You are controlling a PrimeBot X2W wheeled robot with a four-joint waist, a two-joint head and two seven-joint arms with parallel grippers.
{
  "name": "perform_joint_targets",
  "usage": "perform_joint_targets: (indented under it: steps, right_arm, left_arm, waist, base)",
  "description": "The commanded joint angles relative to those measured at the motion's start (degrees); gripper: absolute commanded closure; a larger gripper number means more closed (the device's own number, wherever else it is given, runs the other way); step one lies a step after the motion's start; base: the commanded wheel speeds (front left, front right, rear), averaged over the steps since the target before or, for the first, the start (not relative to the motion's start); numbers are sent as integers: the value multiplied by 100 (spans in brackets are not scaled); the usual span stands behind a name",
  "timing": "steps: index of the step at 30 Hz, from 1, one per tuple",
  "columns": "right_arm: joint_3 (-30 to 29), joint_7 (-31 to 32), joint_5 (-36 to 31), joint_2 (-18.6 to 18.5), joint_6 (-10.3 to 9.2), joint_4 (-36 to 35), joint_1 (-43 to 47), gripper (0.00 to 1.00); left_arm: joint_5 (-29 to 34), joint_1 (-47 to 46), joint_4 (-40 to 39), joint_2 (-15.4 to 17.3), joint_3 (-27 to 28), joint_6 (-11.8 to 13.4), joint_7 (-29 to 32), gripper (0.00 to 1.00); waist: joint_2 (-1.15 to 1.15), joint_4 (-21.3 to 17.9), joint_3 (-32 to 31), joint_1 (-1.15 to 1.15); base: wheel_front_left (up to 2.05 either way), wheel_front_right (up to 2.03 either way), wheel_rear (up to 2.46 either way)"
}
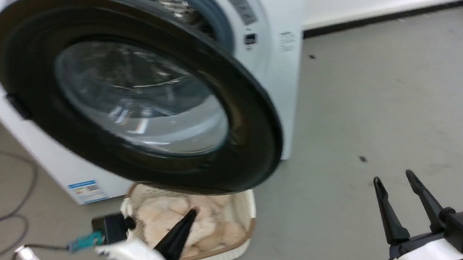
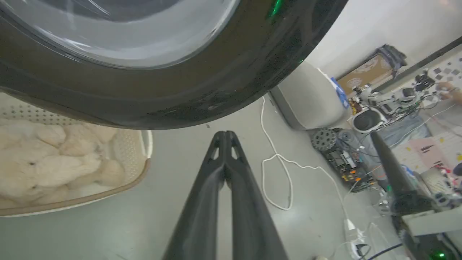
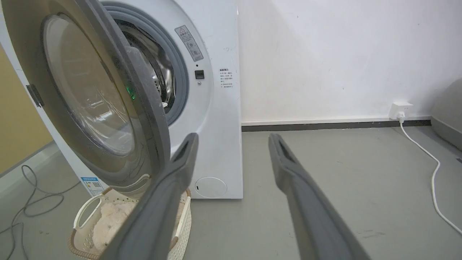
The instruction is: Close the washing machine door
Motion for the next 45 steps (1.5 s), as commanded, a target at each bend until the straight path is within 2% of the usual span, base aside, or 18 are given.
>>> perform_joint_targets:
  steps: [1,4,8,11,14,16,18,21,24,25,26,27,35,36,37,38,45]
  right_arm:
    - [-18,-25,-12,10,5,-26,77,0]
    - [-45,-25,-24,10,5,-52,110,0]
    - [-56,-25,-63,10,5,-98,154,0]
    - [-86,-25,-87,10,5,-136,195,0]
    - [-101,-25,-96,10,5,-173,225,0]
    - [-81,-25,-98,10,5,-191,230,0]
    - [-49,-25,-103,10,5,-196,228,0]
    - [-15,-25,-99,10,5,-200,227,0]
    - [22,-25,-98,10,5,-203,236,0]
    - [29,-25,-98,10,5,-204,240,0]
    - [30,-25,-99,10,5,-205,246,0]
    - [31,-25,-100,10,5,-205,251,0]
    - [49,-25,-97,10,5,-185,265,0]
    - [54,-25,-102,10,5,-193,266,13]
    - [54,-25,-102,10,5,-210,262,69]
    - [67,-25,-115,10,5,-241,249,100]
    - [575,-25,-564,-18,5,-297,-33,100]
  left_arm:
    - [515,92,68,321,-192,-26,-271,100]
    - [1327,147,331,682,-346,-16,-894,100]
    - [2079,93,458,740,-70,313,-1822,100]
    - [2547,152,121,516,602,650,-1967,100]
    - [3098,481,-546,-15,1577,827,-1973,100]
    - [3458,766,-874,-395,2084,803,-1974,100]
    - [3839,1053,-1075,-713,2394,668,-1974,100]
    - [4441,1426,-1024,-930,2395,380,-1975,100]
    - [4829,1617,-836,-1069,2275,205,-1975,100]
    - [4916,1634,-771,-1098,2244,162,-1975,95]
    - [4997,1628,-754,-1135,2221,128,-1975,37]
    - [5085,1616,-751,-1167,2223,108,-1975,0]
    - [5541,1485,-736,-1331,2209,16,-1976,0]
    - [5562,1470,-739,-1346,2211,10,-1976,0]
    - [5588,1457,-743,-1360,2210,5,-1976,0]
    - [5614,1449,-743,-1371,2208,1,-1976,0]
    - [5683,1375,-776,-1450,2187,-17,-1976,0]
  waist:
    - [0,368,-224,0]
    - [0,613,-293,0]
    - [0,903,-362,0]
    - [0,1089,-398,0]
    - [0,1230,-416,0]
    - [0,1292,-420,0]
    - [0,1323,-425,0]
    - [0,1366,-432,0]
    - [0,1407,-429,0]
    - [0,1421,-426,0]
    - [0,1438,-423,0]
    - [0,1454,-418,0]
    - [0,1536,-378,0]
    - [0,1553,-371,0]
    - [0,1573,-363,0]
    - [0,1595,-352,0]
    - [0,1812,-117,0]
  base:
    - [0,0,0]
    - [0,0,0]
    - [0,0,0]
    - [0,0,0]
    - [0,0,0]
    - [0,0,0]
    - [0,0,0]
    - [0,0,0]
    - [0,0,0]
    - [0,0,0]
    - [0,0,0]
    - [0,0,0]
    - [0,0,0]
    - [0,0,0]
    - [0,0,0]
    - [0,0,0]
    - [0,0,0]
